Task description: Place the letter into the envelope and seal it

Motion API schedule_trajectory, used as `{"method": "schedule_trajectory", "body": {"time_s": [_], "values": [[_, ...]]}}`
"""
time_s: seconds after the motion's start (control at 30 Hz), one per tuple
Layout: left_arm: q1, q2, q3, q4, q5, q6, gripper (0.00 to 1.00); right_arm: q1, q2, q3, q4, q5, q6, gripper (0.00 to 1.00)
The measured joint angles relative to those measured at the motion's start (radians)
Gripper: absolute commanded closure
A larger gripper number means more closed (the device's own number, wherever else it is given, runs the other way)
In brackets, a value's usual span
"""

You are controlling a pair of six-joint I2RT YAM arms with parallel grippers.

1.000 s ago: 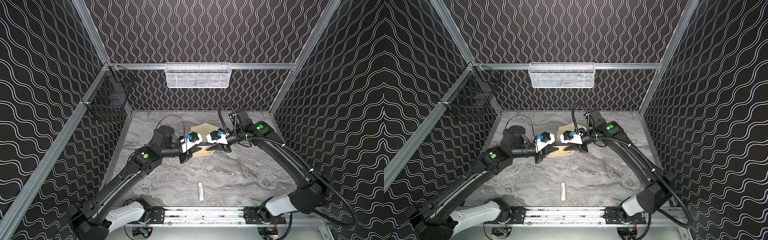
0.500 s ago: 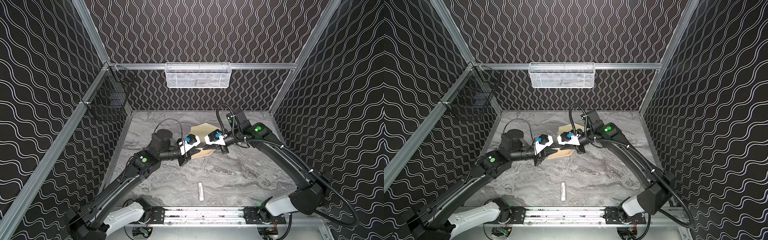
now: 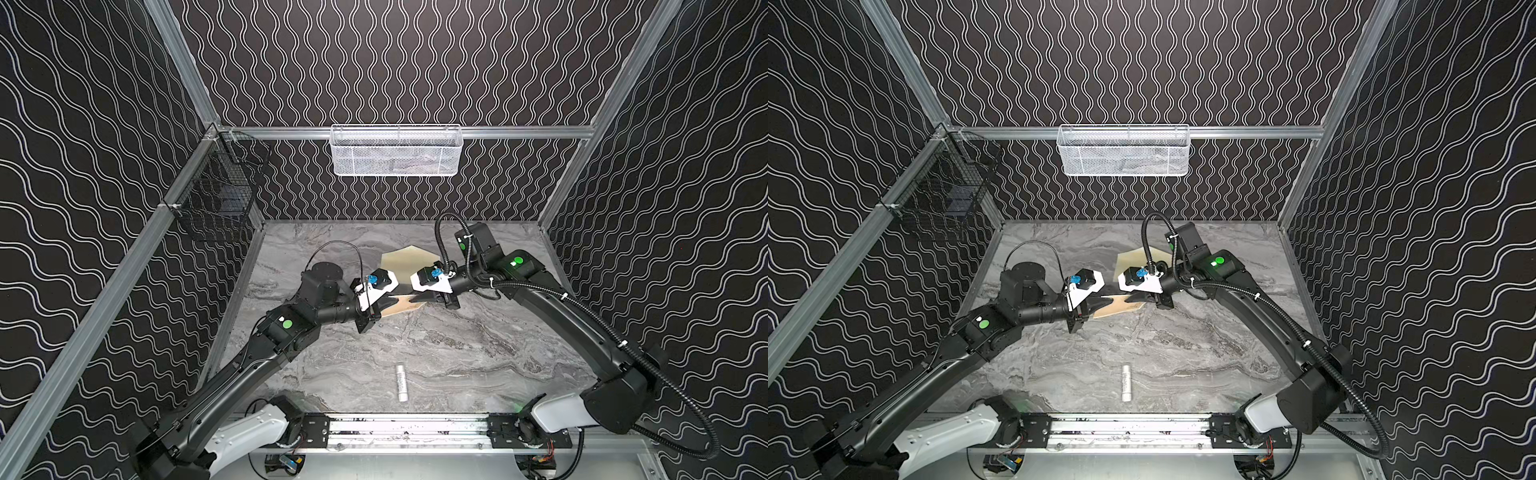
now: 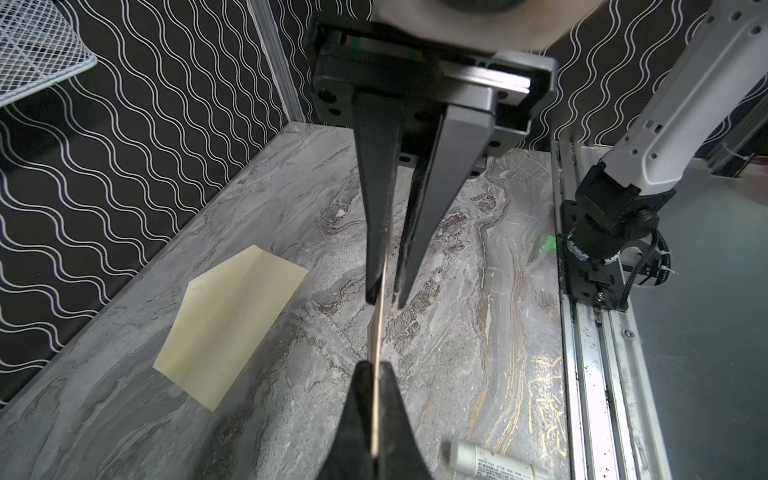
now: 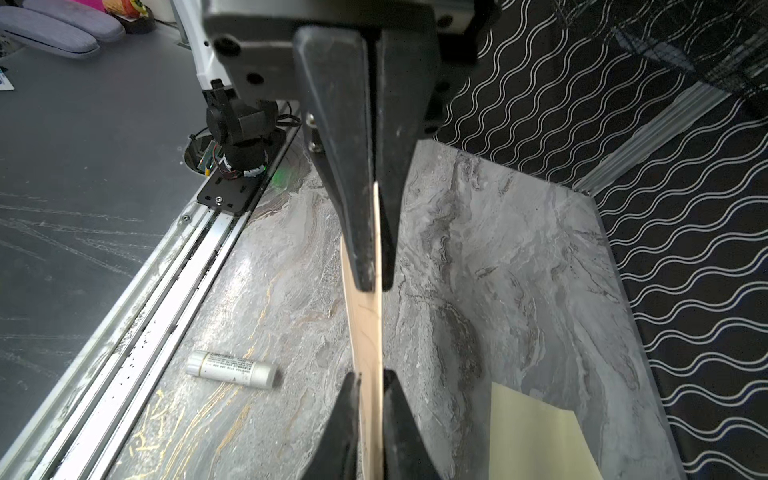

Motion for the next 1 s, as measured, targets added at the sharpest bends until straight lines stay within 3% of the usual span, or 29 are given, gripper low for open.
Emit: {"method": "schedule_trajectory", "body": {"time_s": [0.2, 0.37, 0.6, 0.8, 1.0], "values": [[-0.001, -0.024, -0.028, 0.016, -0.036, -0.02, 1.0, -0.043, -0.007, -0.035, 0.004, 0.0, 0.001, 0.89], [-0.001, -0.031, -0.038, 0.031, -0.055, -0.025, 1.0, -0.06, -0.011, -0.043, 0.006, -0.001, 0.006, 0.97], [-0.001, -0.049, -0.059, 0.046, -0.061, -0.039, 1.0, -0.064, -0.013, -0.056, 0.016, -0.021, 0.008, 0.98], [-0.001, -0.054, -0.07, 0.053, -0.076, -0.042, 1.0, -0.066, -0.008, -0.056, 0.016, -0.019, 0.019, 0.89], [-0.001, -0.077, -0.082, 0.052, -0.101, -0.043, 1.0, -0.082, -0.008, -0.056, 0.015, 0.0, 0.022, 0.87]]}}
